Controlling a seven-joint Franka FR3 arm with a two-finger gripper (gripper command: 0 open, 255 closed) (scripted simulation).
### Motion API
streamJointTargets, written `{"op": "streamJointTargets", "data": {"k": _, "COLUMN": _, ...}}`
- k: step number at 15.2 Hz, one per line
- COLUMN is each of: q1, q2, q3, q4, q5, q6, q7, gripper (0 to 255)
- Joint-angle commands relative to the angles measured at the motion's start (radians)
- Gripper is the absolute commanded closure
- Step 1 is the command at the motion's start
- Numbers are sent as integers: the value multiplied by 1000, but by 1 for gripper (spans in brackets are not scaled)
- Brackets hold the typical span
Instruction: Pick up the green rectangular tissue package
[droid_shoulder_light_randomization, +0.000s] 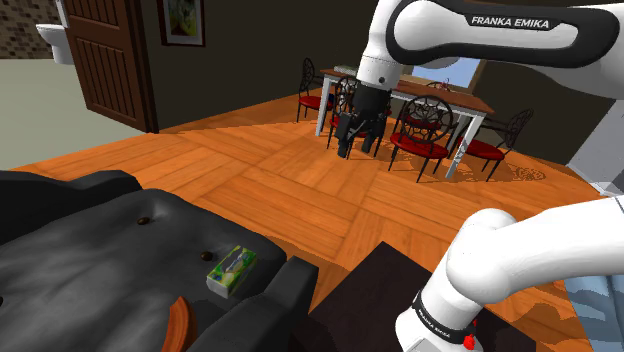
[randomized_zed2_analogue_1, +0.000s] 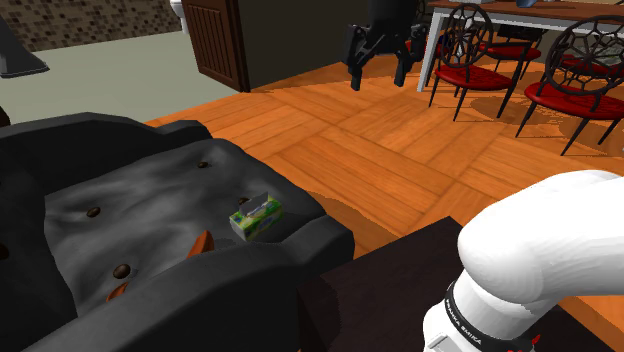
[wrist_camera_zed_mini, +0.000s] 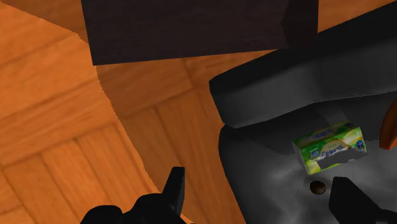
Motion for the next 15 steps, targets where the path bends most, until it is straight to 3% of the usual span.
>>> {"op": "streamJointTargets", "data": {"k": 1, "q1": 0, "q2": 0, "q3": 0, "q4": 0, "q5": 0, "q6": 0, "q7": 0, "gripper": 0}}
{"op": "streamJointTargets", "data": {"k": 8, "q1": -10, "q2": 27, "q3": 182, "q4": -133, "q5": 102, "q6": 184, "q7": 325, "gripper": 0}}
{"op": "streamJointTargets", "data": {"k": 15, "q1": -38, "q2": 180, "q3": 380, "q4": -164, "q5": 171, "q6": 394, "q7": 658, "gripper": 0}}
